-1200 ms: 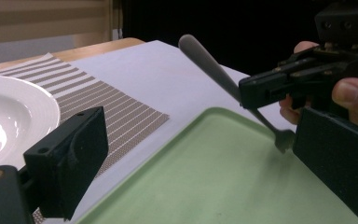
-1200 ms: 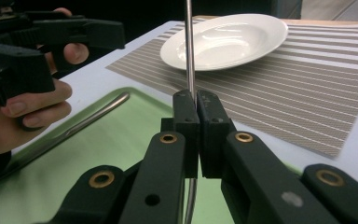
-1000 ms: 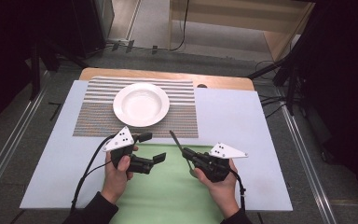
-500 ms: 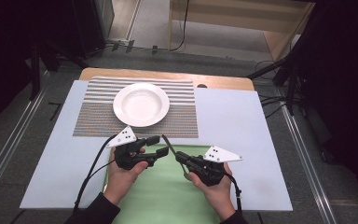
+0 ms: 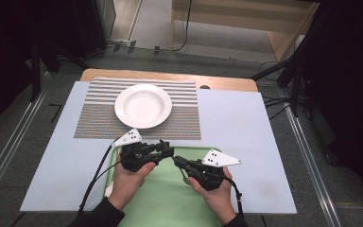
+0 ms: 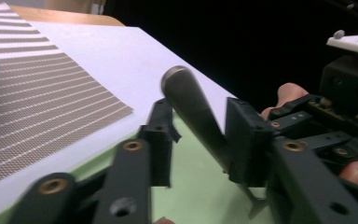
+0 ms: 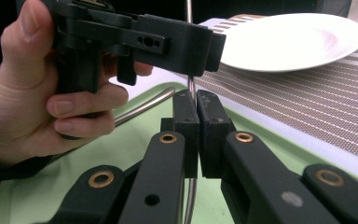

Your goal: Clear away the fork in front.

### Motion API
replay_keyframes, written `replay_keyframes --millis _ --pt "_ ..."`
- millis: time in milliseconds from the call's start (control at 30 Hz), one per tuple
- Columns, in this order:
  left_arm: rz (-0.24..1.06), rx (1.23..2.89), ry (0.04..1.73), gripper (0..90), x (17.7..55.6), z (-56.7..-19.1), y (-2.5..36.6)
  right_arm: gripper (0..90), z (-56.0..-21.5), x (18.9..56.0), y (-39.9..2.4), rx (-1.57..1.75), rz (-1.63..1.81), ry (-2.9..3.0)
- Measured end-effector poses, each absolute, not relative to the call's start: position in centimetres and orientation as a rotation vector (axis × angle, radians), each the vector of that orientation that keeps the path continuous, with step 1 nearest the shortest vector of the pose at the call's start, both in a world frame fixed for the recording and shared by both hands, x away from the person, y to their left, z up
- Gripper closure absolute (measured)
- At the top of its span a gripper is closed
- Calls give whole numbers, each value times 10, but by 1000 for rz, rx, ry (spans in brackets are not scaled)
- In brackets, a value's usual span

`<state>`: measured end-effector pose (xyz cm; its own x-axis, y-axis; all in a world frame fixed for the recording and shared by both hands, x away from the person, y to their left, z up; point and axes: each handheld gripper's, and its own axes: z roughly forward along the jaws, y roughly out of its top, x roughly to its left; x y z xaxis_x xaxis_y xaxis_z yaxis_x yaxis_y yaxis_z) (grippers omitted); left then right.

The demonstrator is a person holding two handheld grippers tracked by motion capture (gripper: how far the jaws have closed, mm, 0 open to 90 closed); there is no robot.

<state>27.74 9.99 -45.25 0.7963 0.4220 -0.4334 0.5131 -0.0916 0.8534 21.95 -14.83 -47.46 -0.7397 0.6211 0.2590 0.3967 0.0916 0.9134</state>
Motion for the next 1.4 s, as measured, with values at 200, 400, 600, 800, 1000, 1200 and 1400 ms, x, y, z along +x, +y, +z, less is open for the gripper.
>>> replay_keyframes --millis 200,400,600,800,1000,1200,1400 --pt "-158 1672 692 787 274 -450 101 856 -476 219 -146 964 1714 2167" --pt "-158 1646 680 858 272 -444 105 714 -477 222 -150 929 1758 2136" --pt "-135 1636 669 859 272 -442 111 556 -481 228 -162 916 1691 2013" --pt "-112 1649 650 859 272 -441 116 400 -484 235 -184 1064 1544 1973" --pt "-105 1641 651 859 271 -439 123 154 -485 235 -203 1149 1461 1898" --pt "-114 1622 652 859 271 -436 130 89 -487 234 -222 1194 1475 1864" --pt "-124 1627 650 859 272 -435 137 0 -488 235 -235 1224 1497 1852"
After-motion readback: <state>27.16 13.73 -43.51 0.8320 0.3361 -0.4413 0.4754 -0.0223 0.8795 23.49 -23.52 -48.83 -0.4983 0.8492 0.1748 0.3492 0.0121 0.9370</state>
